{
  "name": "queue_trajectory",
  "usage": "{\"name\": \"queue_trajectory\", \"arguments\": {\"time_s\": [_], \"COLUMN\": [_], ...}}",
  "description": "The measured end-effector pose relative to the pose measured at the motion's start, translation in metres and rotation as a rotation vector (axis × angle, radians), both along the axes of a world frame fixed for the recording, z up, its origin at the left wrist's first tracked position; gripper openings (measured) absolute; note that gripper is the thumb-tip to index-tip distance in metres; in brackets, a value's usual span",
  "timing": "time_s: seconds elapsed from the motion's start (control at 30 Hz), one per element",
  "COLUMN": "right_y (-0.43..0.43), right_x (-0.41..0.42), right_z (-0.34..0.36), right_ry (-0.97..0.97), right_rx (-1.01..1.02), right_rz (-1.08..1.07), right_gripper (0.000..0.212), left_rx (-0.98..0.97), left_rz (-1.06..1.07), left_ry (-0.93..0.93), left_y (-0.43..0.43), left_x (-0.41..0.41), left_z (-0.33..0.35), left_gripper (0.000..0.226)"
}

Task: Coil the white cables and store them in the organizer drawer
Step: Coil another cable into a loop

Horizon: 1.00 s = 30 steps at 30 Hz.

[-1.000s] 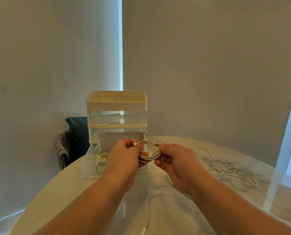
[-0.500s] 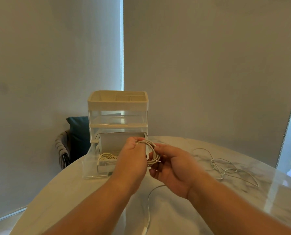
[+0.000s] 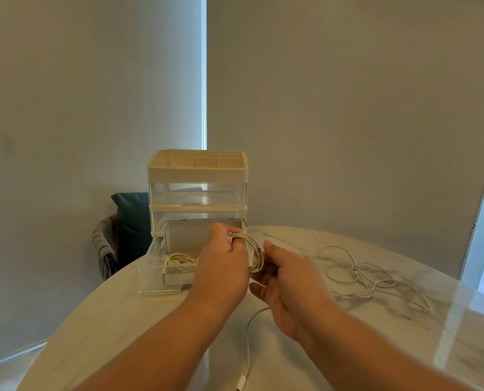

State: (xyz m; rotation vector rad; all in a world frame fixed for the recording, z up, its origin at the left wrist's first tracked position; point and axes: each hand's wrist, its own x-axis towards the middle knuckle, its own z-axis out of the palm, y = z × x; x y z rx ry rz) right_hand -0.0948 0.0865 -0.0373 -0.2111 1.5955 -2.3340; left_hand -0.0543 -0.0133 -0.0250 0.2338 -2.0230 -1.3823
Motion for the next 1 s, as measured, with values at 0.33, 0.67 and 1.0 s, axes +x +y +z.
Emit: {"name": "queue_trajectory", "arguments": {"time_s": [0.33, 0.67, 1.0], "right_y": [0.005, 0.004, 0.01], "right_x": [-0.001, 0.002, 0.007], "right_z": [0.011, 0.005, 0.009], "right_ry": [-0.24, 0.062, 0.432], "right_rx": [-0.029, 0.099, 0.258], "right_rz": [0.092, -0.007, 0.053], "right_gripper": [0.022, 0.017, 0.044], "left_rx": [0.136, 0.023, 0.511], "left_rz": [-0.182, -0.079, -0.228], "left_ry": [-0.041, -0.026, -0.139], "left_y": [0.001, -0.007, -0.005], "left_x": [0.001, -0.004, -0.005], "left_z": [0.002, -0.001, 0.004], "left_gripper": [0.006, 0.006, 0.011]}}
